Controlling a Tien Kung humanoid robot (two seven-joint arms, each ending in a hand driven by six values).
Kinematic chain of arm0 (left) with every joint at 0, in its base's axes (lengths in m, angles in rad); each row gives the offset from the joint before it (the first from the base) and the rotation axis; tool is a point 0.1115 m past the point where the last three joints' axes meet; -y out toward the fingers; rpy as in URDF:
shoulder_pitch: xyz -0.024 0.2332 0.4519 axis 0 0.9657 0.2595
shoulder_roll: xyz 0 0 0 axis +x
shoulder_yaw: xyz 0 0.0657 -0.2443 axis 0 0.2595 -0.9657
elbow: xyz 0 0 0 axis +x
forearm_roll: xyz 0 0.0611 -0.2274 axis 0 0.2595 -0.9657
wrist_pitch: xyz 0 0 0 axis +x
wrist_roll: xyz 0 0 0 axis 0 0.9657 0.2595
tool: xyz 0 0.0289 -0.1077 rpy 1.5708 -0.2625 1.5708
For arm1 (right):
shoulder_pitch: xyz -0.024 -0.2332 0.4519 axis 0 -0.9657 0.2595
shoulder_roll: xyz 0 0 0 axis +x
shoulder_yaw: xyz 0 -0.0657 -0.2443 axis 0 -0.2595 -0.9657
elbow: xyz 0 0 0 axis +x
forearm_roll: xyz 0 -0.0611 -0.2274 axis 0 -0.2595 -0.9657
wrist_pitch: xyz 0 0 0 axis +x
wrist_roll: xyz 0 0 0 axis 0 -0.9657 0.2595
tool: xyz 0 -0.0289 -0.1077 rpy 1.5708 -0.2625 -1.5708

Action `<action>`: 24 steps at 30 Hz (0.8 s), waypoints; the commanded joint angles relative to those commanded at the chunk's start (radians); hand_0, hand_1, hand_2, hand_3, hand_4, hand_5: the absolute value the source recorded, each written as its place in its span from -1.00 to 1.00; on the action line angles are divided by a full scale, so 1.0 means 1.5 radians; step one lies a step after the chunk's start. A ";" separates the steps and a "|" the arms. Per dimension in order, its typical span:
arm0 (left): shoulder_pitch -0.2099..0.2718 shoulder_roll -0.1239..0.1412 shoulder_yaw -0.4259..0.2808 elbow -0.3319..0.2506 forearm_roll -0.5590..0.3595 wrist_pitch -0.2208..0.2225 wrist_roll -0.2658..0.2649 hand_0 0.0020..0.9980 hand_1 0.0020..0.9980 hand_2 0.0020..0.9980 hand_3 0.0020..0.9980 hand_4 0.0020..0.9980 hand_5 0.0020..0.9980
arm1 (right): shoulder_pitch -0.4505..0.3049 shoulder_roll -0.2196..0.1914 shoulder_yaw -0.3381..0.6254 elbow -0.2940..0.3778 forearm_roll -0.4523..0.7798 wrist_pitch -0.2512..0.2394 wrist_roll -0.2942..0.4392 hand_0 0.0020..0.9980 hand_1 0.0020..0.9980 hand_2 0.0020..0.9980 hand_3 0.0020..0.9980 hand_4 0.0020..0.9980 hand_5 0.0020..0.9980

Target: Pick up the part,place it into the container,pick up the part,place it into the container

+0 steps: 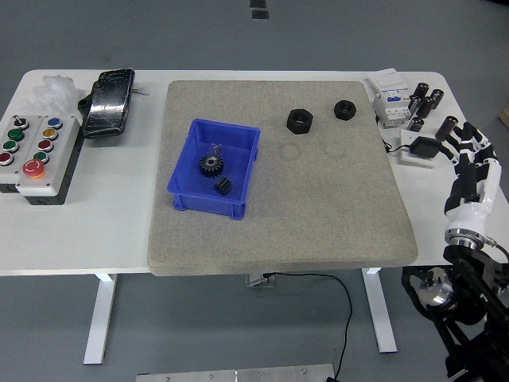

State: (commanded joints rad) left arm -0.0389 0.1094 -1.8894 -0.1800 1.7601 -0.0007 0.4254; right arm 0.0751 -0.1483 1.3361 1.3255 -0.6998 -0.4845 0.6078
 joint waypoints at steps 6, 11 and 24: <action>0.004 0.002 -0.005 0.000 0.004 -0.001 0.003 0.40 0.44 0.44 0.59 0.54 -0.12 | 0.001 0.002 0.021 0.000 0.001 -0.007 0.000 0.26 0.32 0.36 0.31 0.57 0.11; 0.013 0.010 -0.004 0.000 0.000 0.000 0.001 0.40 0.44 0.44 0.59 0.54 -0.12 | 0.002 0.005 0.022 -0.006 0.005 -0.008 -0.001 0.26 0.31 0.36 0.31 0.57 0.12; 0.030 0.020 0.006 0.000 -0.015 -0.001 0.002 0.40 0.44 0.43 0.59 0.53 -0.12 | 0.004 0.014 0.017 -0.016 0.040 0.005 0.015 0.25 0.30 0.35 0.30 0.51 0.06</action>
State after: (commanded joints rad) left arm 0.0063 0.1390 -1.8803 -0.1800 1.7370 -0.0019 0.4281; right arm 0.0809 -0.1273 1.3616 1.3019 -0.6401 -0.4764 0.6305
